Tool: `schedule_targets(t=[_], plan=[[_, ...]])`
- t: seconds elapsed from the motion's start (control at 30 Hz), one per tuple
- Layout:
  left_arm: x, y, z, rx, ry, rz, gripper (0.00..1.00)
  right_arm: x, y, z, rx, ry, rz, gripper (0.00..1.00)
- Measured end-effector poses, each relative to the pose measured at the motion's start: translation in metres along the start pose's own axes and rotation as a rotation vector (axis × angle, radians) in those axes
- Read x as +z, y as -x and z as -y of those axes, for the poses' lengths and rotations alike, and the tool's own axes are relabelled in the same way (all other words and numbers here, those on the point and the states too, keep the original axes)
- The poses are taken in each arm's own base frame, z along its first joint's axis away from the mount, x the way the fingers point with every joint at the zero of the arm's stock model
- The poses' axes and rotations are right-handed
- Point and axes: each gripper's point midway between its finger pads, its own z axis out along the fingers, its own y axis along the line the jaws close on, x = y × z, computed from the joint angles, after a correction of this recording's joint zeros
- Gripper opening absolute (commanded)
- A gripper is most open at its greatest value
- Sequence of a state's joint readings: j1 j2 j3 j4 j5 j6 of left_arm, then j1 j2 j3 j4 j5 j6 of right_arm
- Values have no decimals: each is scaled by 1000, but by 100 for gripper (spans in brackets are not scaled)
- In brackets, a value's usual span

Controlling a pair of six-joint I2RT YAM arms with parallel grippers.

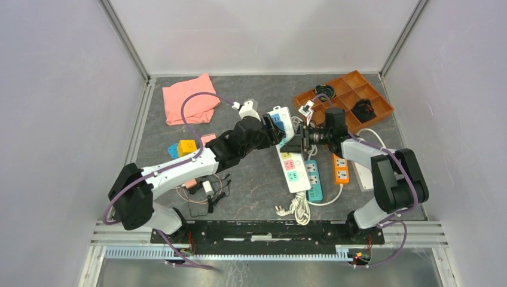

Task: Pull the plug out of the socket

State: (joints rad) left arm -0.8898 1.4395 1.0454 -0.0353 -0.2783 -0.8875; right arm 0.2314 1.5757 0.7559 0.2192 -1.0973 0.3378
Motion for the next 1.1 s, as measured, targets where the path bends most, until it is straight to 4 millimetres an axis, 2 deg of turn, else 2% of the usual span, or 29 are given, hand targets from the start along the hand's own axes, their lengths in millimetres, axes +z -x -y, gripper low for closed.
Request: schedule_targets(t=[0.53, 0.77, 0.83, 0.93, 1.03, 1.1], plan=[[-3, -5, -2, -103, 53, -55, 2, -1, -4, 1, 1, -13, -16, 0], [6, -3, 3, -105, 153, -125, 2, -4, -3, 10, 17, -59, -8, 0], [5, 9, 15, -148, 141, -107, 2, -10, -4, 27, 70, -152, 6, 0], [0, 44, 53, -205, 51, -42, 2, -21, -9, 50, 168, -260, 16, 0], [-10, 69, 80, -234, -26, 11, 2, -26, -13, 59, 212, -311, 17, 0], [-16, 77, 85, -239, -45, 29, 2, -26, -13, 60, 212, -316, 17, 0]])
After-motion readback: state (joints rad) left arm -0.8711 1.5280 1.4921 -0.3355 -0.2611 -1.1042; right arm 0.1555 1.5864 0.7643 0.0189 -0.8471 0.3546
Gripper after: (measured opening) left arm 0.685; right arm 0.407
